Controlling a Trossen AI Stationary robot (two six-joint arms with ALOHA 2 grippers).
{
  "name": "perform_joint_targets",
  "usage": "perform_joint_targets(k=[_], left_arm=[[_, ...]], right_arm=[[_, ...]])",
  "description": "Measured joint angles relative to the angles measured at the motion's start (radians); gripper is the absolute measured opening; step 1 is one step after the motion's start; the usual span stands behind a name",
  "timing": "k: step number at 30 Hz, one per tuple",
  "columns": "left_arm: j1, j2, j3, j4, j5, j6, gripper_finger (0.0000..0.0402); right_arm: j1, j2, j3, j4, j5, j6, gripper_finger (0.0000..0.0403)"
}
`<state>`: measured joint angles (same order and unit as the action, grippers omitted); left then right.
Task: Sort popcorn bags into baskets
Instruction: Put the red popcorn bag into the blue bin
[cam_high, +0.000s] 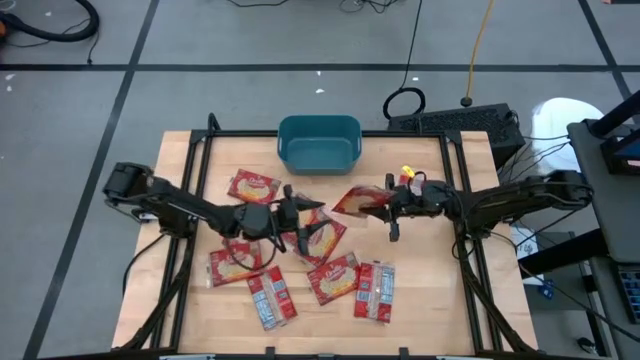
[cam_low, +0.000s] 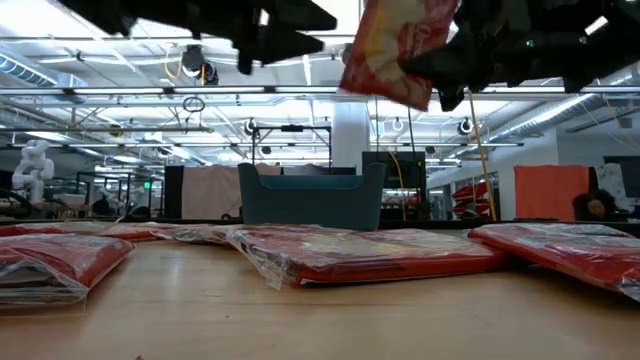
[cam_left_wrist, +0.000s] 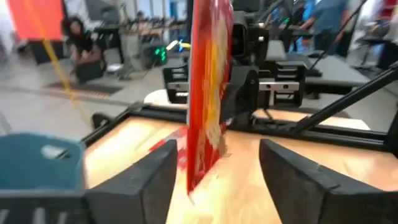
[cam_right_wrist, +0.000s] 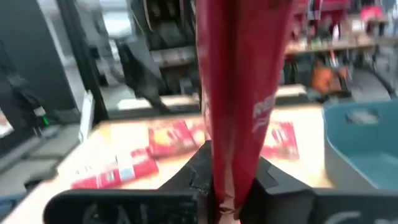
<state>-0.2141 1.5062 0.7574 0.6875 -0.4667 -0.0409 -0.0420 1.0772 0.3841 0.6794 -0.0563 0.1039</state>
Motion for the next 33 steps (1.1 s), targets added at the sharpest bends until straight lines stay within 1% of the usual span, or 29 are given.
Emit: perform_joint_targets(k=[2,5,8,10,14,20,23,26,30,33], left_arm=[[-0.005,-0.054,0.000,-0.070,-0.031,-0.021,0.0247],[-0.005,-0.111,0.000,-0.137,-0.035,-0.025,0.0254],[-0.005,-0.139,0.000,-0.147,-0.035,-0.012,0.0255],[-0.002,-0.143,0.000,-0.141,-0.034,-0.006,0.0255],[0.007,-0.133,0.000,-0.132,0.003,-0.002,0.0255],[0.017,-0.118,0.008,-0.093,0.029,0.057,0.0258],[0.036,-0.118,0.022,-0.092,0.108,0.056,0.0276],[0.067,-0.109,0.032,-0.119,0.203,0.026,0.0304],[0.102,-0.090,0.034,-0.188,0.215,0.003,0.0330],[0.129,-0.059,0.033,-0.228,0.284,-0.037,0.0328]], right_arm=[[-0.001,-0.018,0.050,-0.191,0.000,-0.010,0.0018],[0.004,-0.015,0.145,-0.447,-0.003,-0.026,0.0017],[0.006,0.009,0.229,-0.620,-0.035,-0.028,0.0021],[0.007,0.027,0.266,-0.689,-0.063,-0.021,0.0024],[0.007,0.068,0.295,-0.711,-0.080,-0.008,0.0025],[0.007,0.161,0.296,-0.714,-0.091,0.005,0.0021],[0.009,0.215,0.296,-0.697,-0.104,0.006,0.0021],[0.011,0.261,0.296,-0.683,-0.103,-0.008,0.0021],[0.011,0.311,0.296,-0.632,-0.103,0.001,0.0024],[0.011,0.332,0.296,-0.617,-0.103,0.006,0.0023]])
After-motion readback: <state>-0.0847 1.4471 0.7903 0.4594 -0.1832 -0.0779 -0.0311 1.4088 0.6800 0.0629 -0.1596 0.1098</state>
